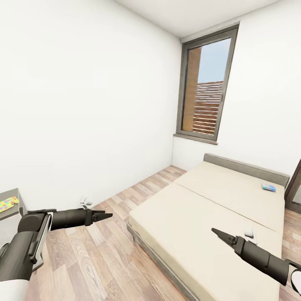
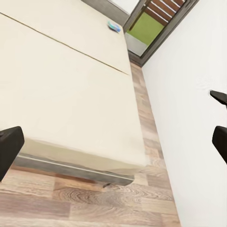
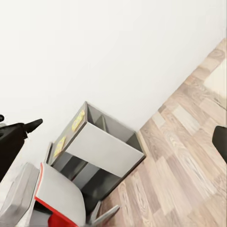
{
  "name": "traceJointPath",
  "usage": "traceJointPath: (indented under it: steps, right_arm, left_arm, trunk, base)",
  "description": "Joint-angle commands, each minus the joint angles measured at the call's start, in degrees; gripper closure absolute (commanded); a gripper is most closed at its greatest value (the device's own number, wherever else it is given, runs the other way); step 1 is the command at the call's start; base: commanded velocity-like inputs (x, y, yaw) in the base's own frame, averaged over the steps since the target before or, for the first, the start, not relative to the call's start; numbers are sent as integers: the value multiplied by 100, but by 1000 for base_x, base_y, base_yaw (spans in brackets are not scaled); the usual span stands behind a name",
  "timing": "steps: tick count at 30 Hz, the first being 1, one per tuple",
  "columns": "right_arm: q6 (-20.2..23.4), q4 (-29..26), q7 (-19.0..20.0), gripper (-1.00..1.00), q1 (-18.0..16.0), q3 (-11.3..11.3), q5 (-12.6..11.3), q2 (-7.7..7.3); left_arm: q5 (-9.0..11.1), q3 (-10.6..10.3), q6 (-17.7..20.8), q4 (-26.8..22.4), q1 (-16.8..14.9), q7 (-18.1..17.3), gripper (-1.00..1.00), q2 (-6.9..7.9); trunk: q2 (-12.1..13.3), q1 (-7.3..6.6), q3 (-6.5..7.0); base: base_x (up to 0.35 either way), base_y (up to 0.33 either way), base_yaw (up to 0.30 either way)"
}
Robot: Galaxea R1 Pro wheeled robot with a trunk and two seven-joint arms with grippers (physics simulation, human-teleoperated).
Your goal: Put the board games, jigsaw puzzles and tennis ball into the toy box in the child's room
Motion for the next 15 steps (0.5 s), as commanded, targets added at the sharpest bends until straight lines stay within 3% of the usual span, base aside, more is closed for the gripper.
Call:
traceJointPath:
  steps: [1,7,11,15]
  right_arm:
    - [30,2,141,-100,-7,-3,-6,1]
    - [11,-5,752,-100,-30,-18,2,-12]
    - [8,-6,846,-100,-38,-22,2,2]
    - [8,-7,873,-100,-41,-17,1,10]
  left_arm:
    - [-58,9,60,-4,0,-60,-100,-3]
    - [-47,20,95,-4,97,-75,-100,8]
    - [-42,30,102,-1,140,-83,-100,8]
    - [-43,33,99,2,156,-80,-100,6]
  trunk:
    - [-5,2,-3]
    - [-5,2,-3]
    - [-5,2,-3]
    - [-5,2,-3]
  base:
    - [-39,-141,0]
    - [-32,-202,0]
    - [-8,-85,38]
    - [-29,-132,187]
